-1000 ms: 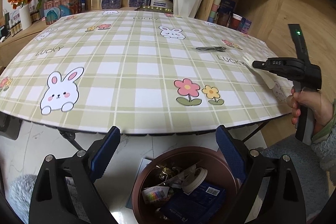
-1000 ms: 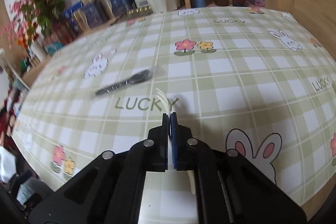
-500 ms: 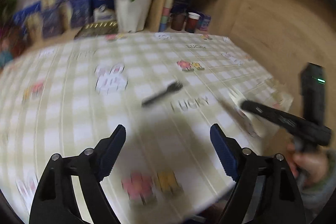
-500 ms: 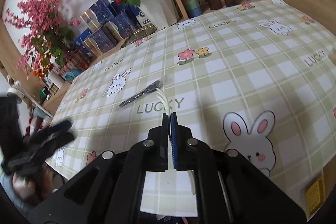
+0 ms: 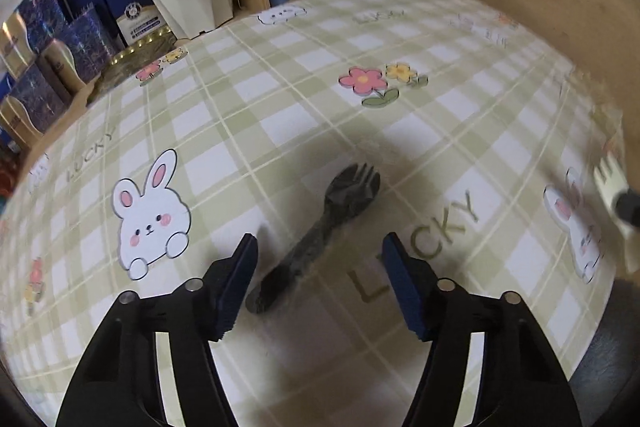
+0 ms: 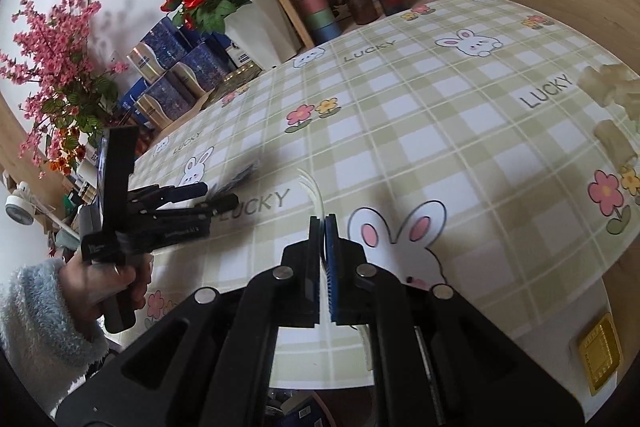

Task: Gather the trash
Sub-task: 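Grasp the wrapped black fork with the left gripper while the right gripper holds the spoon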

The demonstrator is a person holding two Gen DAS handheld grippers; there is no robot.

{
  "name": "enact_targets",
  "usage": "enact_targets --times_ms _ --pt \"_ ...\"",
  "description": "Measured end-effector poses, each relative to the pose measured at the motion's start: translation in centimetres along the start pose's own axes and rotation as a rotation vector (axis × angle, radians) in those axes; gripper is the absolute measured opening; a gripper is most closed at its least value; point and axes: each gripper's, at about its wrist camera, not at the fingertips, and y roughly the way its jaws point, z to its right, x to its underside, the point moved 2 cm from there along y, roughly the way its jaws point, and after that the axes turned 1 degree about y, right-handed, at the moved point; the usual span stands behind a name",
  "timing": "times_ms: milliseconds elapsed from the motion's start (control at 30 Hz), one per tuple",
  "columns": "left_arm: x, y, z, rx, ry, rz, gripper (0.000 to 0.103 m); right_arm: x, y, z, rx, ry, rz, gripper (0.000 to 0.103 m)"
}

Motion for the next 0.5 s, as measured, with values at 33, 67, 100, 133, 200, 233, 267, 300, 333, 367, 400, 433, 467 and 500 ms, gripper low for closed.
enact_targets --times_ms 33,67,100,133,200,233,267,300,333,367,400,433,467,500 --pt "0.0 0.0 -0.4 0.018 -0.023 0.001 0.058 0.1 -0.1 0.1 0.001 0.004 -0.001 0.007" --pt "-0.1 0.0 -0.6 0.018 -0.034 0.002 0.052 0.1 0.0 0.2 0.000 0.008 -0.002 0.007" --pt "0.0 -0.1 -0.7 0.003 -0.035 0.000 0.048 0.2 -0.1 0.3 -0.002 0.011 -0.003 0.007" --pt "0.0 -0.2 -0.9 -0.004 -0.033 0.000 0.038 0.3 -0.1 0.2 -0.006 0.014 -0.005 0.007" --pt "0.1 -0.5 -1.3 -0.003 -0.045 -0.010 0.019 0.5 -0.1 -0.1 -0.013 0.012 -0.008 0.007" --pt "0.2 -0.7 -1.5 0.004 -0.050 -0.020 0.013 0.6 -0.1 -0.3 -0.017 0.009 -0.008 0.007" --pt "0.4 -0.9 -1.6 0.007 -0.053 -0.031 0.012 0.6 -0.2 -0.5 -0.019 0.007 -0.007 0.007" --pt "0.6 -1.1 -1.7 0.002 -0.051 -0.037 0.012 0.7 -0.3 -0.8 -0.022 0.004 -0.005 0.007" --pt "0.9 -1.5 -1.8 -0.007 -0.047 -0.039 0.012 0.8 -0.4 -0.9 -0.025 0.002 -0.004 0.007" --pt "1.2 -2.2 -1.9 -0.011 -0.048 -0.035 0.012 1.0 -0.6 -1.2 -0.030 0.000 -0.003 0.007" --pt "1.4 -2.7 -2.0 -0.013 -0.053 -0.030 0.011 1.1 -0.7 -1.5 -0.035 -0.002 -0.004 0.007" --pt "1.6 -3.2 -2.2 -0.014 -0.062 -0.024 0.011 1.2 -0.8 -1.7 -0.038 -0.004 -0.004 0.007" --pt "1.8 -3.8 -2.5 -0.014 -0.072 -0.017 0.011 1.3 -1.0 -2.1 -0.043 -0.008 -0.005 0.007" --pt "2.1 -4.8 -2.7 -0.014 -0.087 -0.005 0.011 1.4 -1.1 -2.3 -0.046 -0.011 -0.005 0.007"
